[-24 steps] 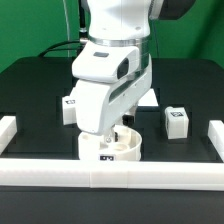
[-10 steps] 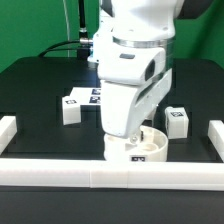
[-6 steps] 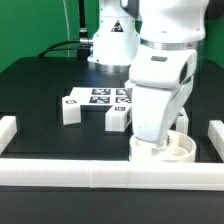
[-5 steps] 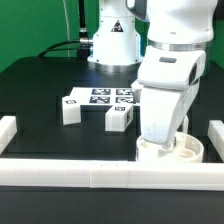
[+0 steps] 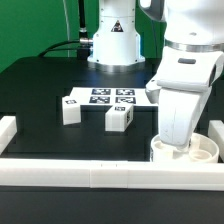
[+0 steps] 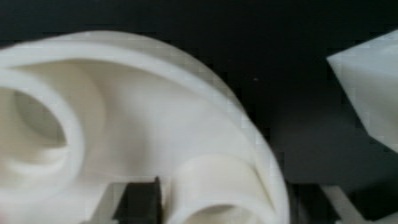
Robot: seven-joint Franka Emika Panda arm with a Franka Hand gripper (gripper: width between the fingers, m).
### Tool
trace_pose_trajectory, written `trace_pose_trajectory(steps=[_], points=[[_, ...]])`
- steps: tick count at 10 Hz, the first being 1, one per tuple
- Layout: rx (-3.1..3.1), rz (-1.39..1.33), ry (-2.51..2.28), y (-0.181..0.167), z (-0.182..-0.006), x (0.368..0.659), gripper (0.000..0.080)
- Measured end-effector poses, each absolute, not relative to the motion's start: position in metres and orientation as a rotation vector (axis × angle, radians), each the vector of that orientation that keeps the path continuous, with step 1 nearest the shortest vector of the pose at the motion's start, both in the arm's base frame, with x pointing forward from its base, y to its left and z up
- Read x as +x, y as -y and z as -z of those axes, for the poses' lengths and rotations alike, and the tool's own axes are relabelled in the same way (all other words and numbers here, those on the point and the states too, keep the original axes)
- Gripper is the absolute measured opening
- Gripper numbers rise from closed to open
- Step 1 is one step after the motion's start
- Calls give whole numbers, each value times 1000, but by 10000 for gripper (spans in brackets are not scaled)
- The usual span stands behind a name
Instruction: Assemble stool
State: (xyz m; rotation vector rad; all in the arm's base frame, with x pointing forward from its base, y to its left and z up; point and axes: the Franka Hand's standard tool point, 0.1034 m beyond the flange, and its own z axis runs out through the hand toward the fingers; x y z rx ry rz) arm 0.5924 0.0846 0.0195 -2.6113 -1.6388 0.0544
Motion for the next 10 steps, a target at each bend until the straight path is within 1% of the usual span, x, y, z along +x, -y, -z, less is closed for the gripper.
trace_pose_trajectory(steps=[4, 5, 6, 7, 8, 10], points=[[-2612, -55, 1638, -84, -19, 592, 321], [-2613, -55, 1638, -84, -19, 592, 477], [-2613, -55, 1638, -84, -19, 592, 596], [-2613, -54, 1637, -84, -20, 592, 596], [-2620, -49, 1634, -82, -25, 593, 638], [-2658, -28, 1603, -80, -47, 590, 647]])
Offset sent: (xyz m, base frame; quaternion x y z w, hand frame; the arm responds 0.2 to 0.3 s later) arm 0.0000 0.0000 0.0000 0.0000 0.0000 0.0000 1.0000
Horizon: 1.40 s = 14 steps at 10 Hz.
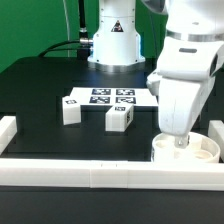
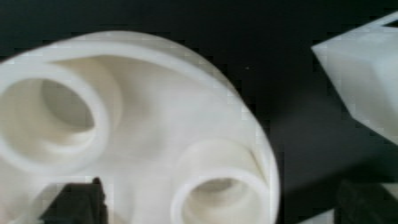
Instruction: Assemble stool
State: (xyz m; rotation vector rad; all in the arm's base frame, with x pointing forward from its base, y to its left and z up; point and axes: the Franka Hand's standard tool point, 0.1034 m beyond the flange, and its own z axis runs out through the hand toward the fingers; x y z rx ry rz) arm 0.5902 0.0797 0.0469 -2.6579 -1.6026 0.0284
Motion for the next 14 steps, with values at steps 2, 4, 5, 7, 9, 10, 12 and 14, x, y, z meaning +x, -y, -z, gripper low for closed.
trace_pose_trajectory(steps=[2, 4, 5, 7, 9, 10, 12, 14], points=[[-2710, 1, 1553, -77, -75, 586, 649], [-2725, 11, 1535, -74, -79, 582, 649], [-2733, 8, 1516, -75, -78, 582, 649], [-2752, 6, 1478, -75, -77, 582, 649], [-2913, 0, 1110, -70, -73, 575, 649], [-2983, -14, 893, -69, -70, 570, 649], [-3051, -5, 583, -69, -65, 565, 649], [-3075, -7, 397, -72, -65, 565, 649]])
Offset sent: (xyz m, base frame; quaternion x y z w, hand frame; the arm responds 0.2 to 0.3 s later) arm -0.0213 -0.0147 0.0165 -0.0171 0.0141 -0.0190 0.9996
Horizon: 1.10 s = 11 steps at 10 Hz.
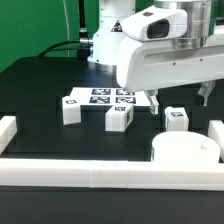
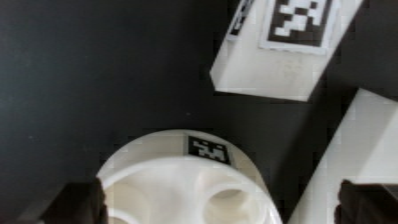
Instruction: Assemble stool
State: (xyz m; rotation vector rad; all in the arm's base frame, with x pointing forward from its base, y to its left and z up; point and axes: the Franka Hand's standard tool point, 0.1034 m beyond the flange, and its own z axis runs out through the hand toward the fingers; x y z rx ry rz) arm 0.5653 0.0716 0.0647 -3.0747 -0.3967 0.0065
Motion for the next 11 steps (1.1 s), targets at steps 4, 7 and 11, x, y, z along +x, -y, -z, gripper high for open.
trace_pose_trajectory(steps=[4, 7, 11], points=[[-3066, -42, -108, -77, -61, 560, 649], [-3068, -91, -95, -77, -60, 556, 649], [-3045, -411, -61, -77, -55, 544, 649]])
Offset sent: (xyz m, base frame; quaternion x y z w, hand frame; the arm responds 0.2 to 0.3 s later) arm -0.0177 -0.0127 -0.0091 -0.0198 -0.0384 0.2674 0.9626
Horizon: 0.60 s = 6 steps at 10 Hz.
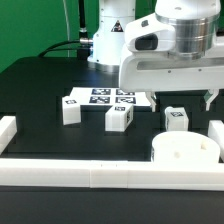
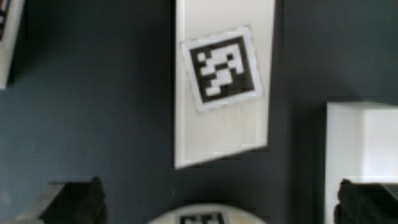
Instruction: Assemble stool
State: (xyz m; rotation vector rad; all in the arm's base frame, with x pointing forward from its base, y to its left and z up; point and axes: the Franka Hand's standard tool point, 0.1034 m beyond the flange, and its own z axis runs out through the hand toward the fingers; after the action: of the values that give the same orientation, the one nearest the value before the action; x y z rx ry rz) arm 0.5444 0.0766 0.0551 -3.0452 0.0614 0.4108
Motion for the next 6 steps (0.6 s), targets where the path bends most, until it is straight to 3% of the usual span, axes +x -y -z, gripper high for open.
trace_pose_trajectory(steps=[6], points=[[-2920, -993, -45, -75, -48, 533, 649]])
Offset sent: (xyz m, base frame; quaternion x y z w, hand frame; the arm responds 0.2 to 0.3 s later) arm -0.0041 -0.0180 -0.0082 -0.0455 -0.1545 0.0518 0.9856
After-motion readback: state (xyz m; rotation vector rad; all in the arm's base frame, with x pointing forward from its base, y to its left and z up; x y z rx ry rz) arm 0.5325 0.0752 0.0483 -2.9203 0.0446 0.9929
